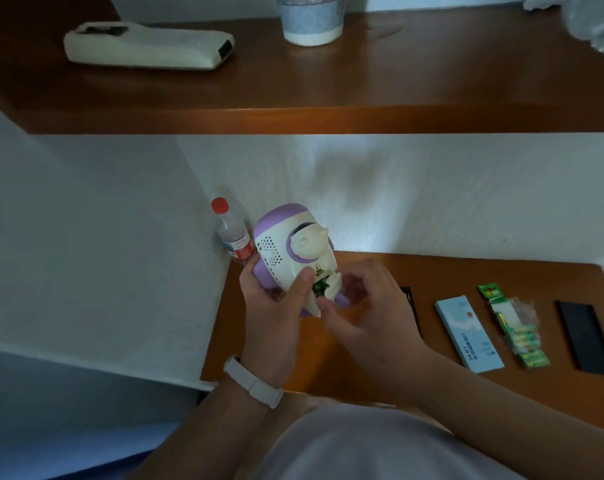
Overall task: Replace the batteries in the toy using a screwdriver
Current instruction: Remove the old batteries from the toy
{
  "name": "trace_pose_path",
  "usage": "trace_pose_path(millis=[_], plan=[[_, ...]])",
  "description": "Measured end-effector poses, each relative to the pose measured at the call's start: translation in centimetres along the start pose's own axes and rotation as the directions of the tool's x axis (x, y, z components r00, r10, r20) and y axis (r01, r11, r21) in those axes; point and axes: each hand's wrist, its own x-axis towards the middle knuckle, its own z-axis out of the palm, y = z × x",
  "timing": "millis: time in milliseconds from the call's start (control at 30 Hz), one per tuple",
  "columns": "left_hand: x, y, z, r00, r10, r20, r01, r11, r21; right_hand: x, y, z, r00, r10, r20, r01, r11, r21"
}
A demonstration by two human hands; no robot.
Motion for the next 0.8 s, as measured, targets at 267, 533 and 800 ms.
trace_pose_path(millis=[267,533,800], plan=[[0.6,-0.5,-4.8,0.998,-0.044,0.042,0.046,0.998,-0.046,-1.0,2.9,2.1,0.89,0.438,0.131,-0.455,0.823,0.339],[0.6,-1.6,-9.3,0.995,-0.063,0.075,0.065,0.998,-0.019,-3.1,9.6,5.7,0.772,0.624,0.123,-0.636,0.758,0.146],[1.0,-2.5,-11.5,0.982,-0.133,0.131,0.134,0.991,0.002,-2.9,16.6,9.4,0.669,0.719,0.19,-0.71,0.693,-0.123]])
